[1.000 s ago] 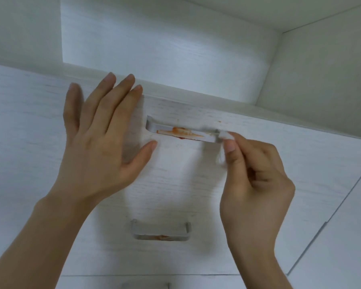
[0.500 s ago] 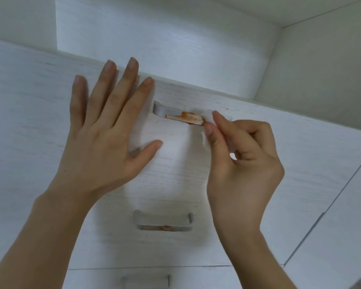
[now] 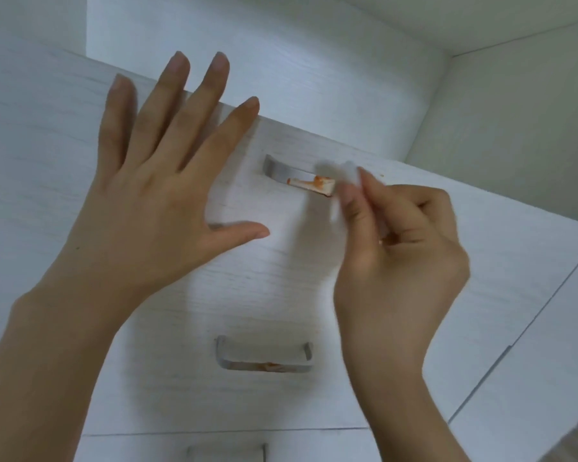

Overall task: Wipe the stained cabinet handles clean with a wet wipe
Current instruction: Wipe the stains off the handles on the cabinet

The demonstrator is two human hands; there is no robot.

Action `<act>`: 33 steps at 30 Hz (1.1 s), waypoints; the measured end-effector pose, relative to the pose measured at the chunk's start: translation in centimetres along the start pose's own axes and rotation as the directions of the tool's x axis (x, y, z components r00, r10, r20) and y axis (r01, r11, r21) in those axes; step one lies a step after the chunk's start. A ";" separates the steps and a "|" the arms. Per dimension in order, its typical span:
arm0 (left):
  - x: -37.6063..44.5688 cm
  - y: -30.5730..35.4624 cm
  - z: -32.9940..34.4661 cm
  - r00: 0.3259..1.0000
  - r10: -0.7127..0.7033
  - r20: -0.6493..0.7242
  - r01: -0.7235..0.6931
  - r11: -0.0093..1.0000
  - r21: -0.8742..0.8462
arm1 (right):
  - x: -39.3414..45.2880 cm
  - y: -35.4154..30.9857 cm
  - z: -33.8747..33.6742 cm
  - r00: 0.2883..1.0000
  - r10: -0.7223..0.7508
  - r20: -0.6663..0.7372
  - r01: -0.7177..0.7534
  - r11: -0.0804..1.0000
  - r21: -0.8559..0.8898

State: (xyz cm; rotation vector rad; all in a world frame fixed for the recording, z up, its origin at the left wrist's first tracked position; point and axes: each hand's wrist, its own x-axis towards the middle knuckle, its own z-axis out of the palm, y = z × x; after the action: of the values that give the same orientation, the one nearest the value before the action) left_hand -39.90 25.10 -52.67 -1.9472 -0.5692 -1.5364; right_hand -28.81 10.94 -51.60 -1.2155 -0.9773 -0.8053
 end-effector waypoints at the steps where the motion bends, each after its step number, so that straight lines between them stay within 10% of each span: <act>1: 0.1 -0.1 0.0 1.000 -0.001 0.009 0.001 1.000 -0.010 | 0.1 0.1 0.0 0.999 0.040 -0.024 -0.040 0.999 0.027; 33: 0.7 -1.6 -1.7 0.985 -0.030 0.170 0.040 0.998 -0.055 | 0.0 -0.6 -0.5 0.997 0.013 -0.071 -0.012 1.000 0.017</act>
State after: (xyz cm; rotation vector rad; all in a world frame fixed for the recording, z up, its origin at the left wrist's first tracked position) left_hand -41.98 25.15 -51.44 -2.1372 -0.6394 -1.4312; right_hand -29.27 10.38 -51.45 -1.1695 -0.9157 -0.8235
